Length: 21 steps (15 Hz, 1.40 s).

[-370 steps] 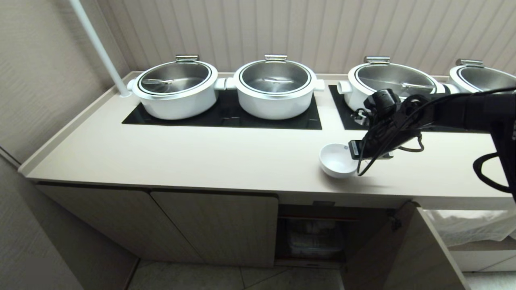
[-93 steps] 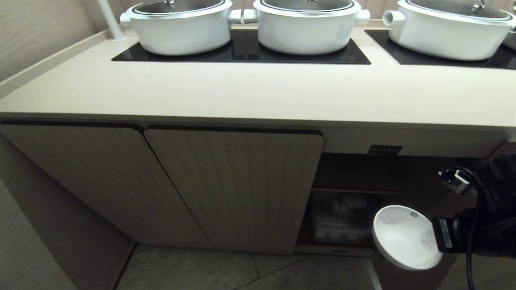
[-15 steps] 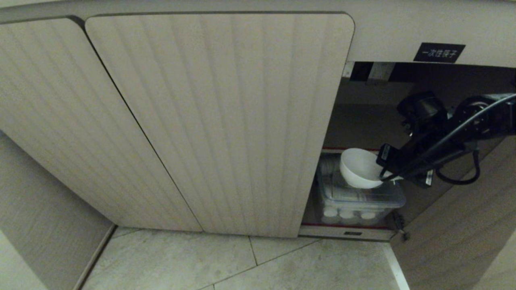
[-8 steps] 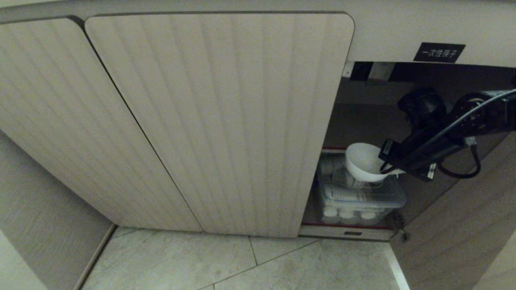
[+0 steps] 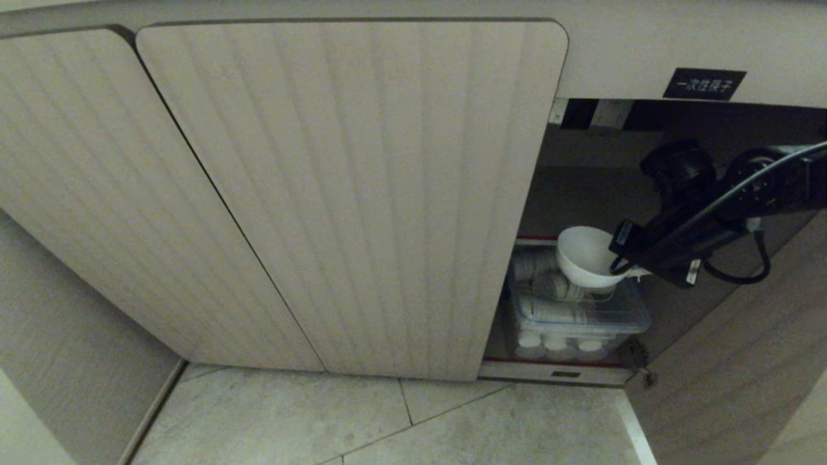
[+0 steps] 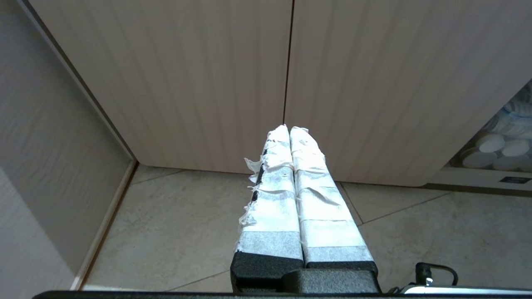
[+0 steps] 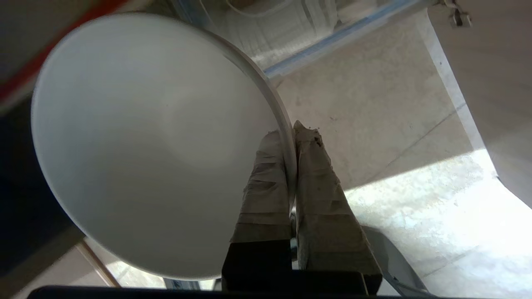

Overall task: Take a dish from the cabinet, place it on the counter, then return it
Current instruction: Put it back into the cabinet

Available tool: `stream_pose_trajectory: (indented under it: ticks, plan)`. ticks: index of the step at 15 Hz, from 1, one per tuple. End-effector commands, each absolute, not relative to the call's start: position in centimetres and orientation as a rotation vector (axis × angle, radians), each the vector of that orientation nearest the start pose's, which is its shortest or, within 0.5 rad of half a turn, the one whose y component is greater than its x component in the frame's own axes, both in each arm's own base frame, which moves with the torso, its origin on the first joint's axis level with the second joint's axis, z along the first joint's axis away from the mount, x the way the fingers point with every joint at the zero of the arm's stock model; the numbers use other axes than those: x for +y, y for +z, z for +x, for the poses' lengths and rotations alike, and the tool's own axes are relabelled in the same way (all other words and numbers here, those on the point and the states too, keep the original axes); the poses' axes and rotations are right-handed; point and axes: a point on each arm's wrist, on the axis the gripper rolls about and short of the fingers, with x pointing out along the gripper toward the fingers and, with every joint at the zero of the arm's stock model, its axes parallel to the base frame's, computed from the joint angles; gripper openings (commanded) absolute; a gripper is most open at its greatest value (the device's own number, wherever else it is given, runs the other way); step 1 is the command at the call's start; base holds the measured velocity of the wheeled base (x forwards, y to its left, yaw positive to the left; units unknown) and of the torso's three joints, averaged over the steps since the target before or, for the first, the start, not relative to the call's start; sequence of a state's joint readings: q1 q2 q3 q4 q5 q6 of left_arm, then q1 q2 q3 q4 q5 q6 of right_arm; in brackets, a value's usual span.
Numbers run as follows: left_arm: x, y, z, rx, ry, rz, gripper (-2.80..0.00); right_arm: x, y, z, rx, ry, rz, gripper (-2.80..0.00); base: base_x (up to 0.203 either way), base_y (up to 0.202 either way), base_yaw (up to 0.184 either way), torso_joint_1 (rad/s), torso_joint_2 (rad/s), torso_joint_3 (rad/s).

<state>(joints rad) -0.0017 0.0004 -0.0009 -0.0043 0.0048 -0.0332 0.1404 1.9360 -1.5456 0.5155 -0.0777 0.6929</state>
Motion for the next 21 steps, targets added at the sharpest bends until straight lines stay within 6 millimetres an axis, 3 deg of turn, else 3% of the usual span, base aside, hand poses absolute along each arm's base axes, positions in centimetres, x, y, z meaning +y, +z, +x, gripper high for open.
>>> stream_pose_trajectory:
  ticks: [1,21]
  plan:
    - [0.0,7.6,-2.3,-0.006,0.003,-0.034,-2.80,4.7,20.8,35.9,0.858,-0.263,0.573,-2.80,0.000,0.000,0.000,0.000,0.00,0.000]
    - [0.0,7.6,-2.3,-0.005,0.003,-0.034,-2.80,4.0,21.4,37.9,0.768,-0.333,0.642,-2.80,0.000,0.000,0.000,0.000,0.00,0.000]
